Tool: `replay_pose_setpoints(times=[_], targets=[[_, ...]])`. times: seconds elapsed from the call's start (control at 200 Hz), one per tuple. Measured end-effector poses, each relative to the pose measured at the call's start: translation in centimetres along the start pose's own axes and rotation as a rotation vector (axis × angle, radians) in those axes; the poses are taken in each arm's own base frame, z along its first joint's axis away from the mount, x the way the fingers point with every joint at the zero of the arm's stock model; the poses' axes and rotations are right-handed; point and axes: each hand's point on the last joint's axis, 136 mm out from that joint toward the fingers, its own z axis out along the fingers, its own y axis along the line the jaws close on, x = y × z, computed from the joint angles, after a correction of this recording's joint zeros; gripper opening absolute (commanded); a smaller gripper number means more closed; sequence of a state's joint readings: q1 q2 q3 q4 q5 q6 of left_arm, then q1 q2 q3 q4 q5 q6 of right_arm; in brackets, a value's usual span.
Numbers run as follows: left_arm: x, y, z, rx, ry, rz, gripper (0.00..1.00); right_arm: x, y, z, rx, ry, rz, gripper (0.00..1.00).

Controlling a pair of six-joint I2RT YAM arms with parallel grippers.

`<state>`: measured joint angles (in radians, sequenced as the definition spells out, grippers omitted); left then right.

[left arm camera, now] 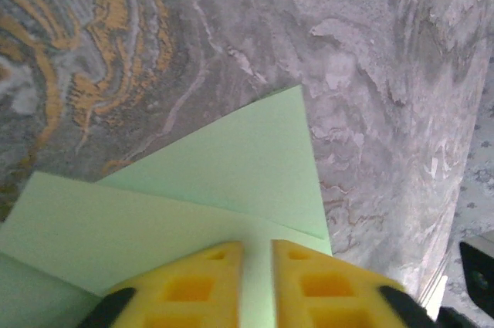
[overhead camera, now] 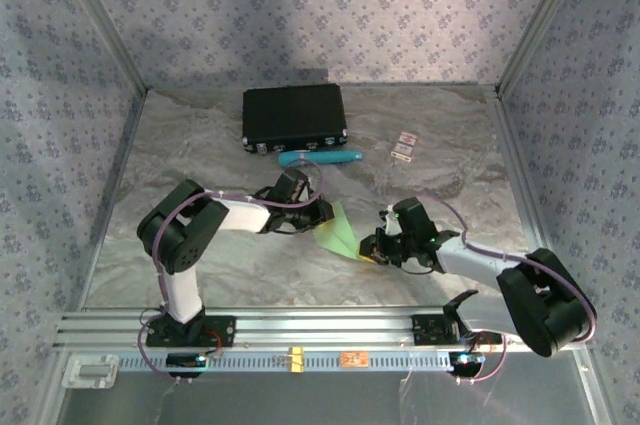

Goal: Fold a paper plane with a square sheet of paper (pick it up from the middle)
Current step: Turn over the paper at the center of the table.

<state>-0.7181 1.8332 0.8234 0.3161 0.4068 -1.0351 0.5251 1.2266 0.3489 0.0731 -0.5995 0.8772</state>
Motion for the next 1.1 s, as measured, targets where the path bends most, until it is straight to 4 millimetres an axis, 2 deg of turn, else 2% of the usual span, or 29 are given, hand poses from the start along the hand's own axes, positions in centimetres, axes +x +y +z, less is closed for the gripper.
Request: replay_pose_setpoints(times=[0.11, 0.205, 0.44, 0.57, 0.775, 0.84, 0.909, 0.999, 1.099], targets=[[-0.1, -0.8, -1.0, -0.006, -0.019, 0.023, 0.49, 0.0, 0.5, -1.1, -0.001, -0.022, -0.048, 0.04], [-0.3, -1.8, -2.7, -0.024, -0.055, 0.061, 0.57, -0.4, 1.2, -2.7, 0.023, -0.068, -0.113, 0.04], [-1.9, -4.9, -8.7, -0.051, -0.236, 0.155, 0.64, -2.8, 5.3, -8.3, 0.171, -0.226, -0.342, 0.03], [-3.1, -5.2, -11.8, -0.079, -0.348, 0.162, 0.65, -3.6, 6.3, -10.8, 0.388, -0.292, -0.472, 0.03], [-3.6, -2.0, -14.6, -0.179, -0.442, 0.125, 0.68, -5.2, 3.4, -13.1, 0.93, -0.332, -0.609, 0.02], [-3.6, -0.8, -15.3, -0.211, -0.468, 0.106, 0.7, -5.6, 2.5, -13.4, 1.075, -0.329, -0.644, 0.04], [-3.6, 0.1, -16.3, -0.235, -0.496, 0.088, 0.71, -5.7, 2.1, -12.8, 1.183, -0.311, -0.701, 0.06], [-3.7, 1.0, -17.4, -0.252, -0.527, 0.068, 0.71, -5.2, 1.8, -10.9, 1.25, -0.253, -0.797, 0.06], [-3.9, 1.8, -18.4, -0.264, -0.559, 0.048, 0.72, -3.8, 1.4, -7.7, 1.27, -0.153, -0.902, 0.07]])
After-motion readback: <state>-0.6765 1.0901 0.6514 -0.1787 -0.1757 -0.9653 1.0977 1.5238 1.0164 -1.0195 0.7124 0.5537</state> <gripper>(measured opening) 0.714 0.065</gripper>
